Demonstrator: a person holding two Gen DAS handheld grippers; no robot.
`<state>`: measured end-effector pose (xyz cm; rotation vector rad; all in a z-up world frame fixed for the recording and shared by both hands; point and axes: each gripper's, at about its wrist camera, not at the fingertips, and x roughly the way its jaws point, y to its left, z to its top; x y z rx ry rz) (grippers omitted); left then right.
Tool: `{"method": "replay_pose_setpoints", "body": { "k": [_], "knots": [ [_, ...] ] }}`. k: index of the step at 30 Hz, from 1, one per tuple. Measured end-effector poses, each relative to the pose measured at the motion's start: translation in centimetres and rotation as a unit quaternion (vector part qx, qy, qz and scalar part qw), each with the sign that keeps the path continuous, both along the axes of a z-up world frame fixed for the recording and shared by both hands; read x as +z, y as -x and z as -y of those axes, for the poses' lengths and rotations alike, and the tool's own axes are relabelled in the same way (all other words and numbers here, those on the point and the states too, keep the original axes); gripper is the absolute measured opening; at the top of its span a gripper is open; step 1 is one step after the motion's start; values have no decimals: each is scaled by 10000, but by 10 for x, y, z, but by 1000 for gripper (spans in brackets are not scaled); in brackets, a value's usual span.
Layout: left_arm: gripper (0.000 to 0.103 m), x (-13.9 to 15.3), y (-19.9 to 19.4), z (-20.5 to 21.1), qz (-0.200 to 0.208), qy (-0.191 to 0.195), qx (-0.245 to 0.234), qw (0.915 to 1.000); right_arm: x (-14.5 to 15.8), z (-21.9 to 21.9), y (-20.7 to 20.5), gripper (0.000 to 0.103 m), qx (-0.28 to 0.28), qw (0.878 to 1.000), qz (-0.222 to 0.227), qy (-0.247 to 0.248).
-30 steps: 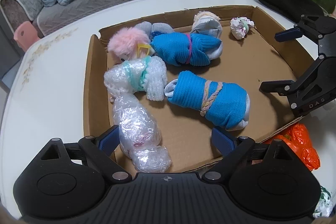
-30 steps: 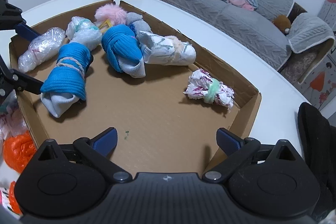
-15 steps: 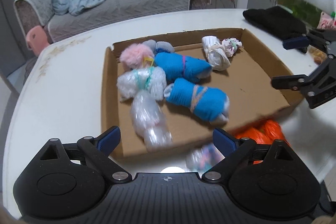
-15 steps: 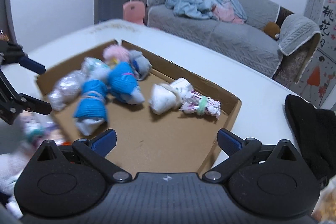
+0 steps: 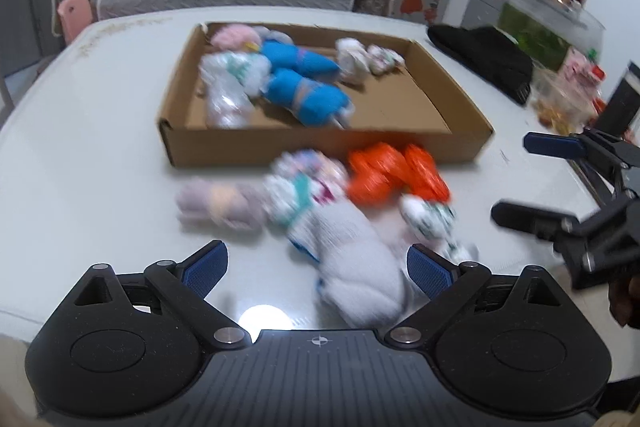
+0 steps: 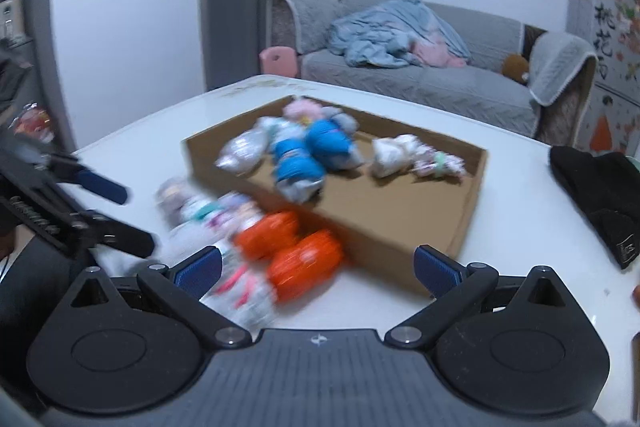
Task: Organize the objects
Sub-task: 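Withdraw both tools from the box toward the remaining pile, then grasp grey knit sock roll with left tool while right grasps silver-white roll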
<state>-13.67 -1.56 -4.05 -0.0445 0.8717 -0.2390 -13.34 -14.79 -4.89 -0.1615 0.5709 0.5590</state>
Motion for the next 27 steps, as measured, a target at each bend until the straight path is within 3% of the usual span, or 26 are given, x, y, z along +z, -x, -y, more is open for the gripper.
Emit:
{"method": "replay_pose_setpoints", "body": {
  "k": [5, 8, 11, 14, 18, 23, 27],
  "knots": [
    [98, -27, -1, 14, -217, 55, -109, 9997, -18, -13, 18, 98, 293, 9995, -43, 87],
    [98, -35, -4, 16, -157, -22, -87, 9998, -26, -19, 15, 81, 341, 9993, -152, 3],
    [97, -33, -6, 10, -119, -141, -16, 9998, -33, -26, 11, 75, 385, 9988, -265, -160],
    [95, -31, -5, 0, -44, -313, 109, 9994, -39, -32, 10, 60, 375, 9985, -330, -230],
    [95, -31, -4, -12, -18, -383, 308, 9988, -42, -30, 13, 47, 314, 9983, -385, -316],
    [95, -35, -5, 4, 100, -441, -88, 9989, -43, -23, 18, 49, 176, 9983, -416, -362],
    [83, -38, -8, 12, 280, -546, -321, 9976, -44, -24, 22, 49, 232, 9977, -449, -455]
  ]
}}
